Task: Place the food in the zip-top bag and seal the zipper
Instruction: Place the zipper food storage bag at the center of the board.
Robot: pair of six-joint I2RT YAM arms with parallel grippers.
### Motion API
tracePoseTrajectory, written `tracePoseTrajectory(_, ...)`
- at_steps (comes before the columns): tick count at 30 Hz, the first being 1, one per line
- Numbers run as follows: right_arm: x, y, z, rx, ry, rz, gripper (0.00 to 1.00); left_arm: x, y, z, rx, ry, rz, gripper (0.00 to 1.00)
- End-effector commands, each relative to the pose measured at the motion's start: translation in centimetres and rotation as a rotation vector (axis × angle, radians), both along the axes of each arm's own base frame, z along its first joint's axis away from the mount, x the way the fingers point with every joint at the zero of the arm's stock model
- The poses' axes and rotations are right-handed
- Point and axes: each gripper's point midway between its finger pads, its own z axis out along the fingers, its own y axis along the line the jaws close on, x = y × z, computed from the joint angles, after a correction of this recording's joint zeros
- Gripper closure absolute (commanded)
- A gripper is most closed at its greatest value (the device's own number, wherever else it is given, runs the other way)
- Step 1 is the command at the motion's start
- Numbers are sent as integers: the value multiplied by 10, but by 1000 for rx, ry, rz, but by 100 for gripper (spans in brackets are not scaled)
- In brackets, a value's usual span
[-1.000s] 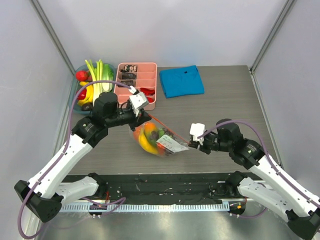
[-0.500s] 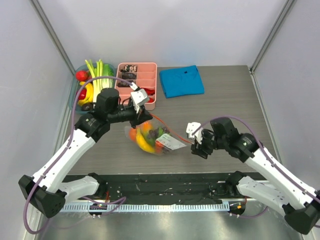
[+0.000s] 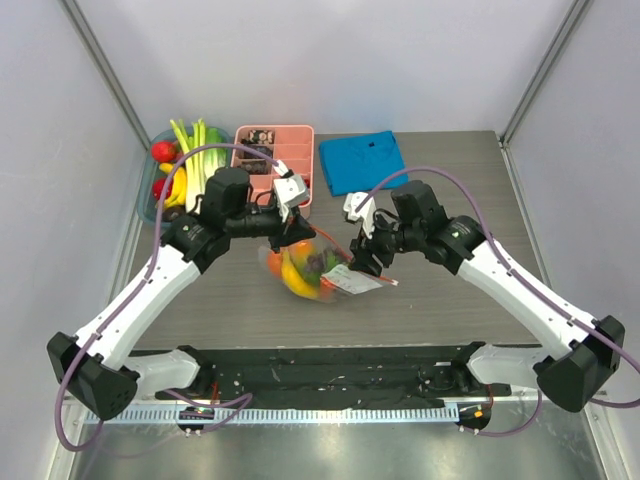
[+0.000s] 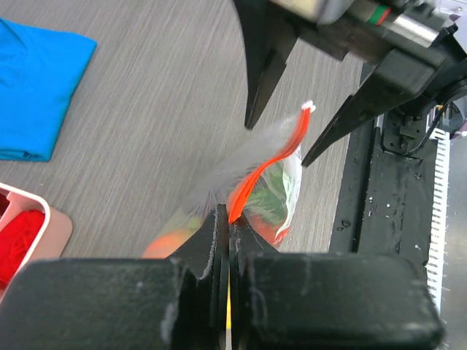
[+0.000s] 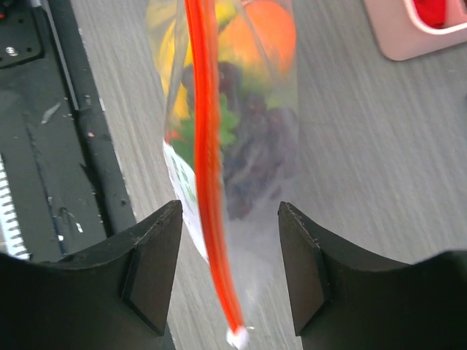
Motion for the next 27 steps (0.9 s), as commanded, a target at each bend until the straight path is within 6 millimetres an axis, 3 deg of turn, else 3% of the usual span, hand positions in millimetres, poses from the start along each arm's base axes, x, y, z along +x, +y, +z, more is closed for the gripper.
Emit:
tracePoseTrajectory(1, 1, 24, 25, 103, 22, 50, 40, 1, -11, 34, -67, -87, -43, 100)
tracePoseTrajectory(4, 0, 28, 21, 106, 44, 65, 40, 2, -15, 31, -66, -82, -44, 100)
tracePoseTrajectory(7, 1, 29, 12, 83, 32, 77, 49, -1, -18, 34, -77, -84, -54, 100)
tracePoseTrajectory(9, 5, 30, 5, 73, 33, 73, 62, -3, -19, 36, -86, -87, -56, 100)
tracePoseTrajectory(10, 5, 31, 5, 77, 42, 74, 72, -3, -19, 37, -87, -87, -56, 100)
tracePoseTrajectory(11, 5, 33, 3, 77, 57, 76, 92, -2, -19, 37, -88, -86, -48, 100)
tracePoseTrajectory(12, 3, 34, 3, 87, 85, 63, 99, 0, -18, 37, -91, -83, -33, 100)
tracePoseTrajectory(16, 0, 39, 13, 151, 164, -3, 99, 17, -8, 40, -108, -42, 129, 100)
tracePoseTrajectory(17, -4, 42, 17, 180, 203, -11, 99, 31, 2, 41, -102, -47, 231, 100)
tracePoseTrajectory(19, -10, 50, 30, 266, 297, -38, 99, 45, 17, 43, -120, 0, 344, 82)
tracePoseTrajectory(20, -9, 60, 44, 339, 305, -23, 99, 53, 28, 45, -125, 6, 413, 62)
tracePoseTrajectory(23, -12, 74, 53, 458, 459, -65, 99, 75, 60, 54, -162, 26, 597, 38)
tracePoseTrajectory(27, 4, 101, 80, 639, 538, -46, 99, 93, 101, 73, -199, -22, 784, 18)
